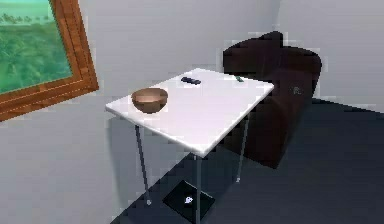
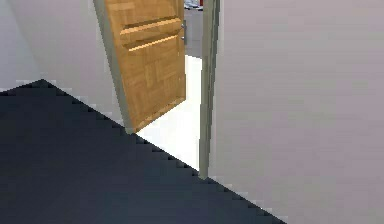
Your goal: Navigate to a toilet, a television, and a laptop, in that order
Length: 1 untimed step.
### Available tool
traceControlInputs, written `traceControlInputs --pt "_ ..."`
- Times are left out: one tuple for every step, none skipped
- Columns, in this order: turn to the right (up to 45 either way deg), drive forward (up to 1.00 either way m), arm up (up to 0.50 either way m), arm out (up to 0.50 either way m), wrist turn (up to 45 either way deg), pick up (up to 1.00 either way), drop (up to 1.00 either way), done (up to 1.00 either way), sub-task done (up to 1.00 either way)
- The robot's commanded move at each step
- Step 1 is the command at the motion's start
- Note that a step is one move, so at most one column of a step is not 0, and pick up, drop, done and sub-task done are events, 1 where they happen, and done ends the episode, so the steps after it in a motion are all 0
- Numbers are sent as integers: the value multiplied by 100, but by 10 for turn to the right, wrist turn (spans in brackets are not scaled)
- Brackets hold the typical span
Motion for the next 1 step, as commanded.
traceControlInputs --pt "0 0 0 0 0 0 0 100 0"
